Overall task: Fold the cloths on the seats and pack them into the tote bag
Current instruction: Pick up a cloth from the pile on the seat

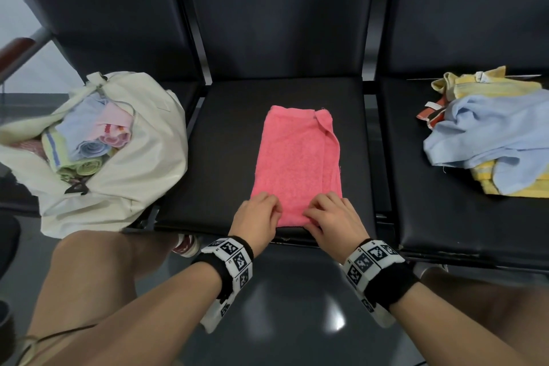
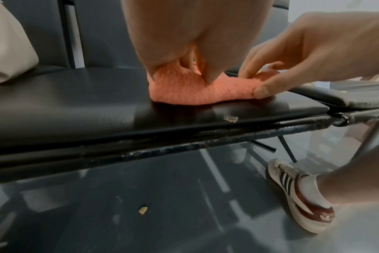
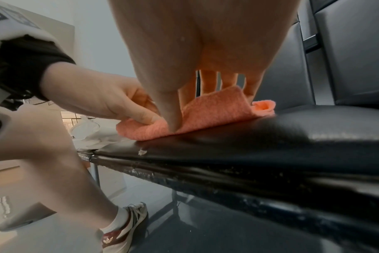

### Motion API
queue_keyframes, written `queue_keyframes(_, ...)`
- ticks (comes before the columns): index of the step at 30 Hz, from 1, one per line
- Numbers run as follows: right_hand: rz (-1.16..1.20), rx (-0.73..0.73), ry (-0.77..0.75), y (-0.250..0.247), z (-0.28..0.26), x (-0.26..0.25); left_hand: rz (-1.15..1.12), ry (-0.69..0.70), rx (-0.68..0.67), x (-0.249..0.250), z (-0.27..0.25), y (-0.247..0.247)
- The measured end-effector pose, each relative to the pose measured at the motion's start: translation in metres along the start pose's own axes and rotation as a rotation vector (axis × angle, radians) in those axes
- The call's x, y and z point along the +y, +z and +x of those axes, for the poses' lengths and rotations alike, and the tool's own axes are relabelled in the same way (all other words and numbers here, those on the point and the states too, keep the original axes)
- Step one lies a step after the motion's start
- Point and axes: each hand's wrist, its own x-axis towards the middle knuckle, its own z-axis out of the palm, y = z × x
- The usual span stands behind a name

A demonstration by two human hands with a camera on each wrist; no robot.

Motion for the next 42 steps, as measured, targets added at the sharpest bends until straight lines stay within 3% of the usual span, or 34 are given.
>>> queue_keyframes(3, -0.048, 0.047, 0.009, 0.006, 0.001, 0.000, 0.181, 0.159, 0.127, -0.001, 0.001, 0.002)
queue_keyframes(6, -0.093, 0.051, 0.023, 0.009, 0.003, 0.000, 0.218, 0.307, 0.155, 0.001, -0.005, 0.011)
queue_keyframes(12, 0.042, -0.069, 0.079, 0.004, 0.007, -0.006, 0.245, 0.233, 0.090, 0.004, -0.016, 0.014)
queue_keyframes(20, 0.020, 0.060, 0.044, 0.005, 0.003, -0.002, 0.314, 0.169, -0.037, 0.012, -0.012, 0.008)
queue_keyframes(30, 0.066, -0.010, -0.014, 0.002, -0.002, -0.007, 0.083, 0.083, -0.055, 0.009, -0.012, 0.004)
queue_keyframes(36, 0.031, -0.075, 0.093, 0.003, 0.005, -0.008, 0.101, 0.246, 0.159, 0.006, -0.016, 0.007)
queue_keyframes(39, 0.032, -0.098, 0.122, 0.006, 0.007, -0.008, 0.144, 0.330, 0.144, 0.001, -0.021, 0.010)
queue_keyframes(42, 0.053, -0.005, 0.143, 0.012, 0.006, -0.007, 0.218, 0.342, 0.087, -0.002, -0.021, 0.013)
